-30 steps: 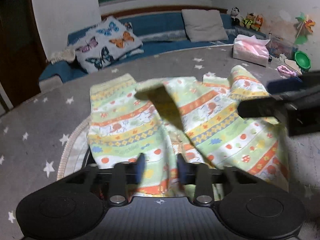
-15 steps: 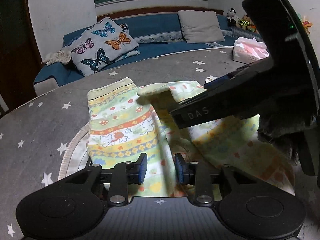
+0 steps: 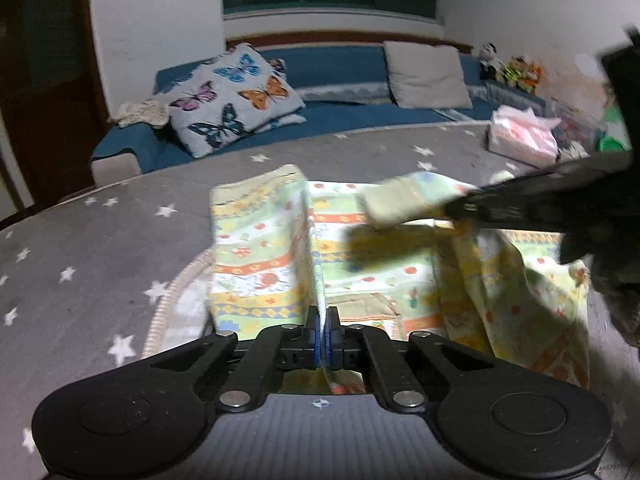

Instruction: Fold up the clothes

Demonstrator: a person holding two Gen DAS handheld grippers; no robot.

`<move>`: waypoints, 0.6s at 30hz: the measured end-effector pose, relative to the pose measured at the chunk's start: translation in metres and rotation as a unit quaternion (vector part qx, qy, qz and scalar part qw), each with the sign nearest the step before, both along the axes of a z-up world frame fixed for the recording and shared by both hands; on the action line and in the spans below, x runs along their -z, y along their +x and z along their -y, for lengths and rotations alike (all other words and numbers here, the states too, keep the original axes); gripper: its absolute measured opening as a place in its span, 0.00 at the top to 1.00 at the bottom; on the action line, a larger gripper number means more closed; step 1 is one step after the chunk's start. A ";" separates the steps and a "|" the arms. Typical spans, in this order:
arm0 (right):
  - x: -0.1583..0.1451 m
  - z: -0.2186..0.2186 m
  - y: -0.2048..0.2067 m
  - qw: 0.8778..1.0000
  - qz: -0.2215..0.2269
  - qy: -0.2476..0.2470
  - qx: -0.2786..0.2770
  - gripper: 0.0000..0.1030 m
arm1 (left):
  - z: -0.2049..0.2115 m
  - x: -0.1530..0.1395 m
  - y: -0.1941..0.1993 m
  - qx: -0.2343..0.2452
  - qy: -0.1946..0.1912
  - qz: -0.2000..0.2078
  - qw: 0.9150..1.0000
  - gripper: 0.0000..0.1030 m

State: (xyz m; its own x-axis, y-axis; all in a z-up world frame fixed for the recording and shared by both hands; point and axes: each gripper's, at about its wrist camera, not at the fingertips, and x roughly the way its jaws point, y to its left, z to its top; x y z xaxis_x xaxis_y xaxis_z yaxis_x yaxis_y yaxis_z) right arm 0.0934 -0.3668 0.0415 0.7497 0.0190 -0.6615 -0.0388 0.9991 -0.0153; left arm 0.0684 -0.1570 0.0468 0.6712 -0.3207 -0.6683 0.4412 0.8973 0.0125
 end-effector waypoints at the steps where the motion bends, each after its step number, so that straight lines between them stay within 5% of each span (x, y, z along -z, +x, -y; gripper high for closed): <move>1: -0.003 0.003 -0.006 1.000 0.005 0.001 0.003 0.94 | -0.004 -0.002 -0.002 -0.007 -0.002 0.002 1.000 0.98; 18: -0.031 0.074 -0.113 0.996 0.029 0.002 0.087 0.94 | -0.098 -0.016 -0.067 -0.109 -0.030 0.013 0.993 0.99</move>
